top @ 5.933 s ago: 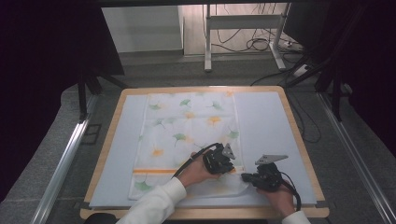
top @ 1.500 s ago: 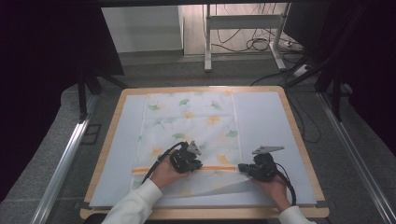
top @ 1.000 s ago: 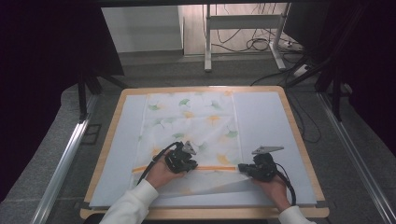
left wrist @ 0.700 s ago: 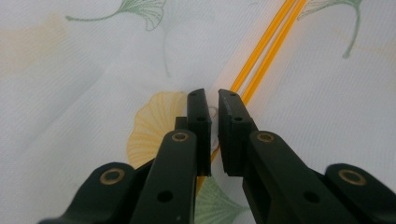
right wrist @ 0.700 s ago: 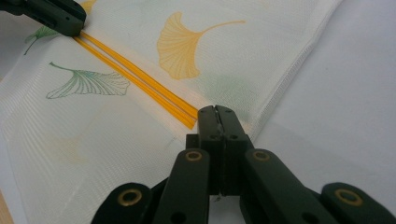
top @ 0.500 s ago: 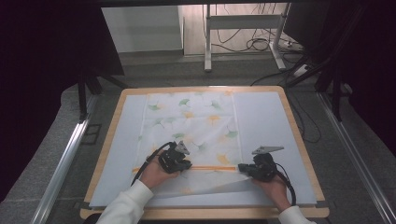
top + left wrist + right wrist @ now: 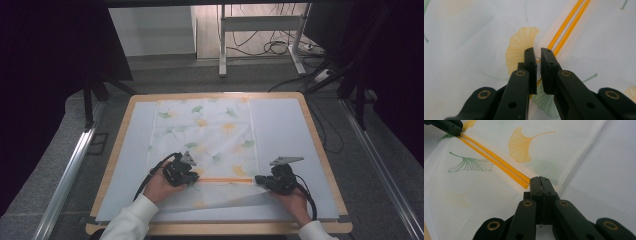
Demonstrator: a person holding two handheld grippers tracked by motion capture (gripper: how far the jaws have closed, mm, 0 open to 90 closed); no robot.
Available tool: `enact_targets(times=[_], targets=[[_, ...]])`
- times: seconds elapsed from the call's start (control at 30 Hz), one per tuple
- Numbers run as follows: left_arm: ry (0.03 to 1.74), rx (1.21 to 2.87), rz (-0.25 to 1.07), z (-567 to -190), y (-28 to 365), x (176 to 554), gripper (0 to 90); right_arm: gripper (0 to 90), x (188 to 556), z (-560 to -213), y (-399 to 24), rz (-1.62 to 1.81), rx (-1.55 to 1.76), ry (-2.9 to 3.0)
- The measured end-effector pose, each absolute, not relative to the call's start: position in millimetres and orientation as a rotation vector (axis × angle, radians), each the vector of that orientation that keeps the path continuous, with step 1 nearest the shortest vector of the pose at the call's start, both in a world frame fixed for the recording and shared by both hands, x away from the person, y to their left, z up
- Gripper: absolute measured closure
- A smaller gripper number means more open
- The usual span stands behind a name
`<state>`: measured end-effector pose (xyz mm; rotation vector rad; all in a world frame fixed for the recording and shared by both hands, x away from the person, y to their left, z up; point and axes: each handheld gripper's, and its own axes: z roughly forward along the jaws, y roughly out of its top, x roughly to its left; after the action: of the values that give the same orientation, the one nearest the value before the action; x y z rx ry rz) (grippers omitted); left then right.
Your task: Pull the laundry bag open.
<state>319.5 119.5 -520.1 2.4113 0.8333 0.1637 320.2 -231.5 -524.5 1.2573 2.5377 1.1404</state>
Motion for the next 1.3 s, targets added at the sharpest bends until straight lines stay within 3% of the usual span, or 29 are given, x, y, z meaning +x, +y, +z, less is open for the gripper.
enact_targets(times=[1.3], targets=[[0.921,2.392,0.187,-521,160,310,84.9,89.9,320,-525,-231,1.148,1.259,2.533]])
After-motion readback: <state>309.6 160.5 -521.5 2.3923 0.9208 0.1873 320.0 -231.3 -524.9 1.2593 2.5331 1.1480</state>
